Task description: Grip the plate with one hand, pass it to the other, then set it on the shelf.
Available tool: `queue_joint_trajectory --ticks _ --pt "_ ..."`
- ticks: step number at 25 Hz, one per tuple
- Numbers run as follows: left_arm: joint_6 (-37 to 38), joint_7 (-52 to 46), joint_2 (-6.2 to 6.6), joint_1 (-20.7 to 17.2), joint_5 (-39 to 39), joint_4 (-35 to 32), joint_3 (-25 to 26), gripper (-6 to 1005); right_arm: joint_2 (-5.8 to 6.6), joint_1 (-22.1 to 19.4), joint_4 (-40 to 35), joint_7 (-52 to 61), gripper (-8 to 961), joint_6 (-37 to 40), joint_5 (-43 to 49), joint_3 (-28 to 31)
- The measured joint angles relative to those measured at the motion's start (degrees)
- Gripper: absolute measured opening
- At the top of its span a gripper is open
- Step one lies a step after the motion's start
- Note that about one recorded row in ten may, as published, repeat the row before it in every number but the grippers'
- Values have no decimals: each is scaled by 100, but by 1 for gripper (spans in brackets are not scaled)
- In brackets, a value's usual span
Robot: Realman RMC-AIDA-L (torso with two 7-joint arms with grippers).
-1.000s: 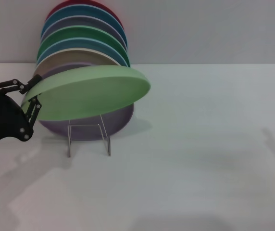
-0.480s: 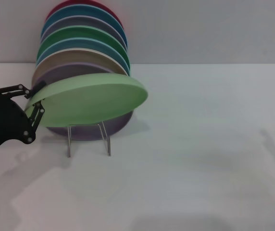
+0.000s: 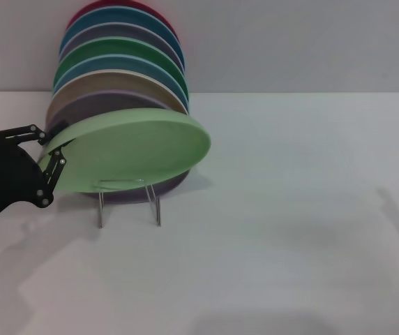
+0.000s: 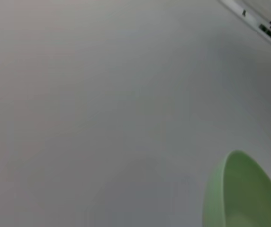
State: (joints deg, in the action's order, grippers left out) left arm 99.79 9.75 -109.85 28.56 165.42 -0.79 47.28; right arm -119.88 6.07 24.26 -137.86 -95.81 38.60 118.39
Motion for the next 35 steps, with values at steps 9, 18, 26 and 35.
queue_joint_trajectory --ticks 9,18,26,35 --pt "-209 362 -326 -51 -15 15 558 154 0 -1 0 1 767 0 -3 0" --pt "-302 396 -411 -79 -23 72 577 341 0 4 18 1 776 0 -3 2" --pt "-107 977 -854 -973 -98 1136 2940 590 0 -6 -179 -420 784 103 -368 116" --pt "-1055 -1637 -820 -1195 -106 1105 4474 690 0 95 -670 -1457 794 885 -1461 103"
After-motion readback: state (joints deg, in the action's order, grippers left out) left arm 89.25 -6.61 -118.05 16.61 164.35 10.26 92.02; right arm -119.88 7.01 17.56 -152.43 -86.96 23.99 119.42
